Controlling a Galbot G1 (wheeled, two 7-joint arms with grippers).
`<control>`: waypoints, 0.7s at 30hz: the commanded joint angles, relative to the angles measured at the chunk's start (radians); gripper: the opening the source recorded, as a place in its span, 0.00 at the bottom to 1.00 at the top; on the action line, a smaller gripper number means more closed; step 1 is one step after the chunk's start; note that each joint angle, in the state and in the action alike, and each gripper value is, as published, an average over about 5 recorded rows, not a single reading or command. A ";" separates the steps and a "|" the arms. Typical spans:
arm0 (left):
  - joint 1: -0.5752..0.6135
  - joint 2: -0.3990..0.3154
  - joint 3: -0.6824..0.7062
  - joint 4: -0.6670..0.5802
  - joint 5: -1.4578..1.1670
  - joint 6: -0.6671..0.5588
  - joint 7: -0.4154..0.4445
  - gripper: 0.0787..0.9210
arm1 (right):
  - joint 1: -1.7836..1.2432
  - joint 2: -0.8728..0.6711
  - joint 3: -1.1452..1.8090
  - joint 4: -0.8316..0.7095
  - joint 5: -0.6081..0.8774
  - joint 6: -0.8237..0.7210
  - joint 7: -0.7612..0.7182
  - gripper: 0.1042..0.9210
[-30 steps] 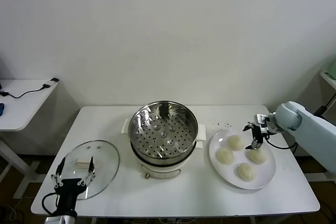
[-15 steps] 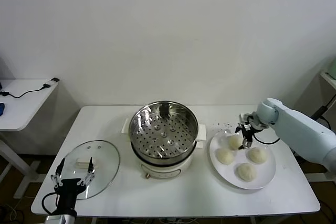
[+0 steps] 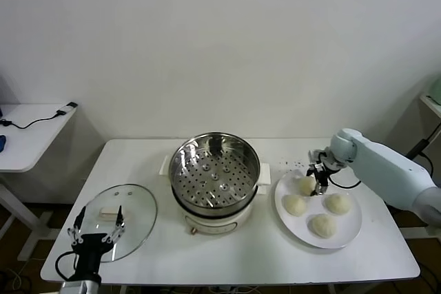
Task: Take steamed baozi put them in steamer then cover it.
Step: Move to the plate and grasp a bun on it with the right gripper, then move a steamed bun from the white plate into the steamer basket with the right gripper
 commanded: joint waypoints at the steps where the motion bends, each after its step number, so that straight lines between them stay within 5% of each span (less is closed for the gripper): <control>1: 0.001 0.002 0.000 0.000 0.001 0.000 0.000 0.88 | 0.072 -0.002 -0.038 0.022 0.051 0.020 -0.010 0.70; 10: 0.014 0.007 0.008 -0.010 0.000 0.000 0.001 0.88 | 0.497 0.066 -0.340 0.074 0.157 0.252 -0.079 0.69; 21: 0.022 0.007 0.012 -0.009 -0.001 -0.005 0.001 0.88 | 0.726 0.394 -0.413 0.075 0.098 0.616 -0.139 0.69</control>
